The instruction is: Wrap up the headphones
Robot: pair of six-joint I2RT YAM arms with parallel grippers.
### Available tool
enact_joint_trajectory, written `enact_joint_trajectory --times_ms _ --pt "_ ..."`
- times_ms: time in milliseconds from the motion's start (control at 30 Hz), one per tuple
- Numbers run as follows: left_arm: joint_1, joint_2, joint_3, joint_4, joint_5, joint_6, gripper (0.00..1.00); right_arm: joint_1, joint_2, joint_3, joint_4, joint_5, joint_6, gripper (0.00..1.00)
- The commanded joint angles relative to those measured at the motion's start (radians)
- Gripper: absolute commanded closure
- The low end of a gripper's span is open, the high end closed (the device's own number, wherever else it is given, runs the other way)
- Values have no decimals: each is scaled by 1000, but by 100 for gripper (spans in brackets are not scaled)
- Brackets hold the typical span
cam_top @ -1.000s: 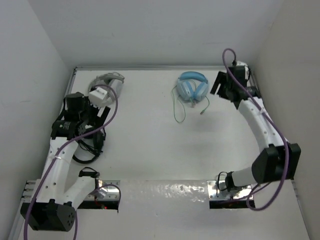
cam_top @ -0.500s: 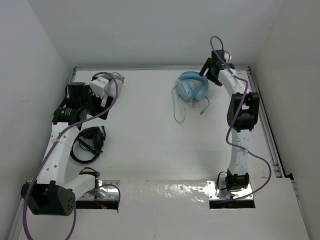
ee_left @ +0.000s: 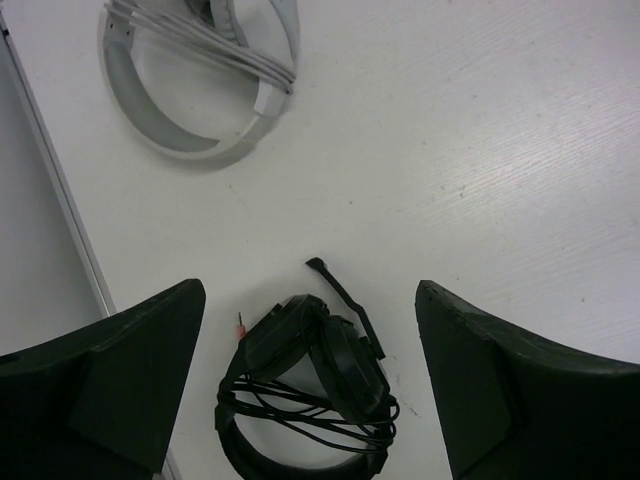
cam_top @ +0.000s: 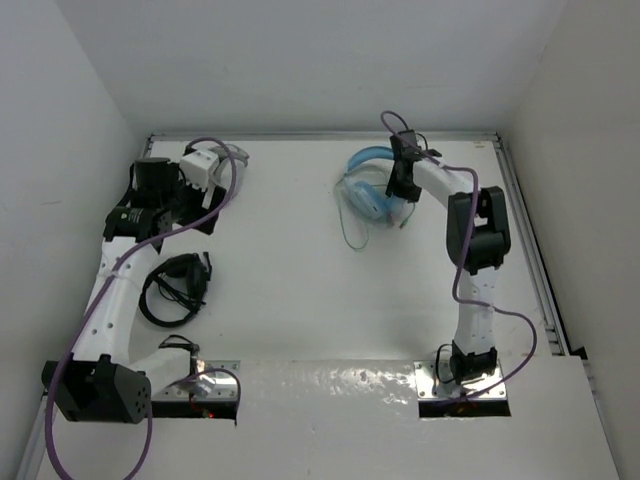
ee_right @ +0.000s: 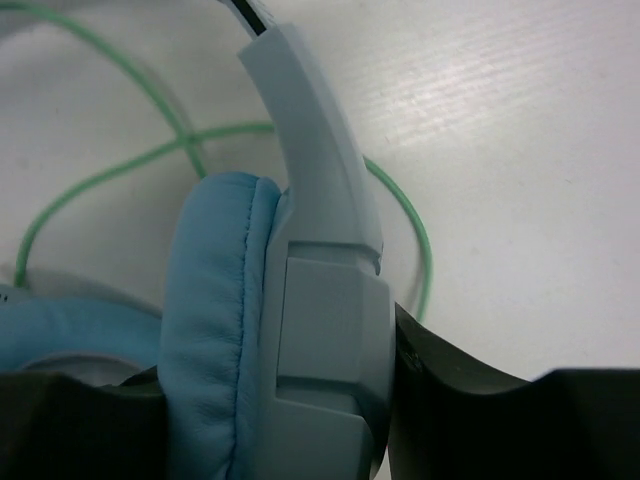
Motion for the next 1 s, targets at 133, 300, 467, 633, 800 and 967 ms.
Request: enact_joint_trajectory --times_ms 133,300,467,633,800,967 --pt "-111 215 273 -143 94 -53 19 103 -412 -209 107 73 -312 100" --pt "-370 369 534 -243 -6 -110 15 257 -584 -337 138 89 -328 100" --pt "-452 445 614 -207 38 -197 8 405 -672 -347 140 78 -243 100" --pt "-470 470 608 -147 -138 -210 11 470 -701 -341 129 46 -162 100" --pt "-480 462 541 -76 -219 -188 20 530 -727 -361 169 30 -143 100" --pt "-503 502 496 -65 -263 -164 31 537 -721 -340 182 39 -143 100"
